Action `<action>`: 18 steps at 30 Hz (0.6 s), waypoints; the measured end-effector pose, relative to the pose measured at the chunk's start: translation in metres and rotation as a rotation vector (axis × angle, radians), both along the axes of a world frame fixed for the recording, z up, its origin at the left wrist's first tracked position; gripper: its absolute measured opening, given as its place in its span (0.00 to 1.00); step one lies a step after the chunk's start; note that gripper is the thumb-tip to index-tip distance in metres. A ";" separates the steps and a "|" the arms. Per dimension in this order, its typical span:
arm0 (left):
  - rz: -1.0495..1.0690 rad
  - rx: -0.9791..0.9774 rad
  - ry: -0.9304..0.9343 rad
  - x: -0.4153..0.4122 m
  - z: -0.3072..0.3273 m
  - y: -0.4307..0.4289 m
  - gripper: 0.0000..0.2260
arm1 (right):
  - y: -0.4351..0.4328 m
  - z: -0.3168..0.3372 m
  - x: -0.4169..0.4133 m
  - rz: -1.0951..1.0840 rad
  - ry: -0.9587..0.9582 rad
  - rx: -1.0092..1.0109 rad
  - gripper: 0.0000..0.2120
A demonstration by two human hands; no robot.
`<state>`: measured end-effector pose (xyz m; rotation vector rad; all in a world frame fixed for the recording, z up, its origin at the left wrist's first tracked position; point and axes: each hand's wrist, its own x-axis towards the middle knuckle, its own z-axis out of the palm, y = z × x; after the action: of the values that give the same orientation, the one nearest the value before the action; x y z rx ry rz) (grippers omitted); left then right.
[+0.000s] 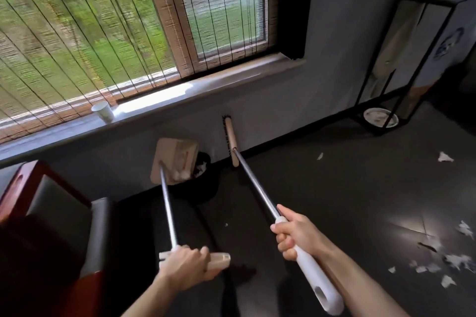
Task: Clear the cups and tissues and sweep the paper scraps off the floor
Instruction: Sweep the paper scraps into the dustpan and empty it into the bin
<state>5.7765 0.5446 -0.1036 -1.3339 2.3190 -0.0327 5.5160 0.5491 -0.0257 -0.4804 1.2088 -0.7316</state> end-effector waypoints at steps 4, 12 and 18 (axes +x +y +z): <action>-0.096 0.074 -0.026 -0.002 -0.030 -0.004 0.28 | 0.001 -0.006 -0.005 0.002 0.005 0.010 0.34; -0.135 -0.197 0.032 0.010 -0.016 -0.005 0.28 | -0.004 -0.008 -0.012 -0.001 0.003 0.039 0.32; -0.160 -0.190 0.073 0.016 -0.044 0.006 0.26 | -0.002 -0.024 -0.007 0.024 0.020 0.047 0.34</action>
<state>5.7928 0.5510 -0.1471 -1.2522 2.5326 -0.2659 5.5090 0.5472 -0.0501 -0.4632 1.2341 -0.6784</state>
